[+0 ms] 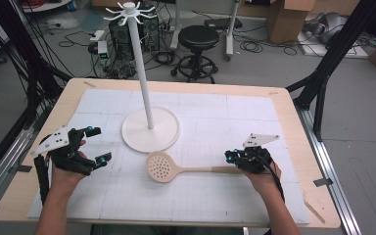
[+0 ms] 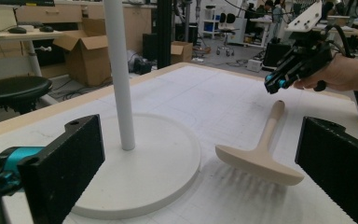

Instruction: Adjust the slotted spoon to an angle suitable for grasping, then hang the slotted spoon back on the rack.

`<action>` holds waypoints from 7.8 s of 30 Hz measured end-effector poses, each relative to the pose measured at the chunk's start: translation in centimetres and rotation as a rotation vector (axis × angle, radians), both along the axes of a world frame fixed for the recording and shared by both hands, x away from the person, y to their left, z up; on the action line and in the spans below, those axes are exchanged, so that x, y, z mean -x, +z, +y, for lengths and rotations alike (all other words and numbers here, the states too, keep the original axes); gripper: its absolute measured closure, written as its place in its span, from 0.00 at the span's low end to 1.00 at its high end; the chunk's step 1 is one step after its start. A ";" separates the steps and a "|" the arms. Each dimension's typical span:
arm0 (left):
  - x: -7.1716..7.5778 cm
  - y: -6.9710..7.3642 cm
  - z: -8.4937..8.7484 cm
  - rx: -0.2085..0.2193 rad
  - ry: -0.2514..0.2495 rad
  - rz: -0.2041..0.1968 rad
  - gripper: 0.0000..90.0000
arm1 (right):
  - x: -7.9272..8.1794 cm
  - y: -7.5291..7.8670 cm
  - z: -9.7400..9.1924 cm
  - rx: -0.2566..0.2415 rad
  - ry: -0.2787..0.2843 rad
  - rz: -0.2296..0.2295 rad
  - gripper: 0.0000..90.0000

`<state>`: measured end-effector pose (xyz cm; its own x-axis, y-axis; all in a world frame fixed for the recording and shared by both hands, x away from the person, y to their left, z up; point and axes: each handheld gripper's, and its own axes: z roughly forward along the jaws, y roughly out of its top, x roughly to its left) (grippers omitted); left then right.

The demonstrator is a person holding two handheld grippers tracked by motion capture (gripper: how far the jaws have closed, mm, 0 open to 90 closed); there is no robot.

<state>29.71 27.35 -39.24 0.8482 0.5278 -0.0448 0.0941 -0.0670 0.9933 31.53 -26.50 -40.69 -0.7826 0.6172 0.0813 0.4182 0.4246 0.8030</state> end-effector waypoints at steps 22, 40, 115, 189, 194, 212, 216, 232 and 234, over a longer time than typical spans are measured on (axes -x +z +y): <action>0.0 0.0 0.0 0.004 0.001 -0.001 0.02 | -0.8 -2.1 5.5 0.326 0.356 0.041 0.76; 0.1 0.3 0.2 0.005 0.002 -0.010 0.02 | -0.7 -2.2 14.3 0.326 0.562 -0.056 0.74; 0.0 0.4 -0.4 0.003 -0.032 0.001 0.02 | 1.4 2.4 0.8 -0.143 0.127 -0.191 0.31; -3.8 1.2 -12.0 -0.455 -0.269 0.171 0.10 | 0.5 2.6 -0.4 -0.260 0.019 -0.226 0.19; -3.9 0.4 -13.0 -0.533 -0.302 0.186 0.16 | 0.7 2.8 -0.5 -0.268 0.015 -0.230 0.19; -4.5 -2.6 -15.1 -0.764 -0.351 0.253 0.49 | 0.6 2.7 -0.1 -0.250 0.026 -0.227 0.19; -4.5 -3.0 -15.3 -0.800 -0.345 0.260 0.53 | 0.7 2.6 0.1 -0.238 0.026 -0.221 0.19; -4.2 -3.2 -15.8 -0.828 -0.395 0.269 0.77 | 0.6 2.6 0.1 -0.241 0.027 -0.223 0.19; -4.1 -3.2 -15.9 -0.839 -0.395 0.253 0.77 | 0.6 2.7 0.1 -0.242 0.028 -0.226 0.19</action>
